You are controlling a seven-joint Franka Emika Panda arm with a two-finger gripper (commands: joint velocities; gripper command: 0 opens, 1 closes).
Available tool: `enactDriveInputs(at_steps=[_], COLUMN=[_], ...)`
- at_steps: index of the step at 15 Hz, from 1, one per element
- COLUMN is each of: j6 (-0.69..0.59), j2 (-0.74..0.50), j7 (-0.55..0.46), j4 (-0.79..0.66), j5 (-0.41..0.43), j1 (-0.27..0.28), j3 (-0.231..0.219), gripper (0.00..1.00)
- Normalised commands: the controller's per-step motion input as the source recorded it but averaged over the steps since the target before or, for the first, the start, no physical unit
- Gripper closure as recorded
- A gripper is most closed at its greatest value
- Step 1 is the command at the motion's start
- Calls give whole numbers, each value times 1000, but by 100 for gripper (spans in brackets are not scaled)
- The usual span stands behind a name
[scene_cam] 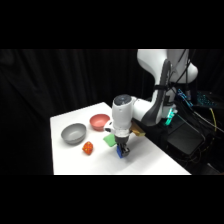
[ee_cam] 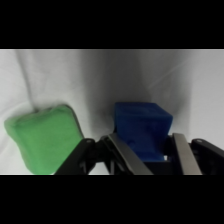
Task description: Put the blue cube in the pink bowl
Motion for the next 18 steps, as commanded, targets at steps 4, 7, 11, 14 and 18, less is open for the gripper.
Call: enactDriveInputs(at_steps=[4, 7, 11, 14, 18], j6=[-466, -494, -463, -364, -185], j2=[-411, -496, -484, -353, -255], j7=[-111, -165, -162, -234, -340], j4=[-17, -13, -2, 48, 30], j5=[57, 35, -1, 41, 49], j1=[13, -77, -126, -180, -200], j3=[-5, 45, 70, 86, 53], gripper=[74, 74, 74, 74, 74])
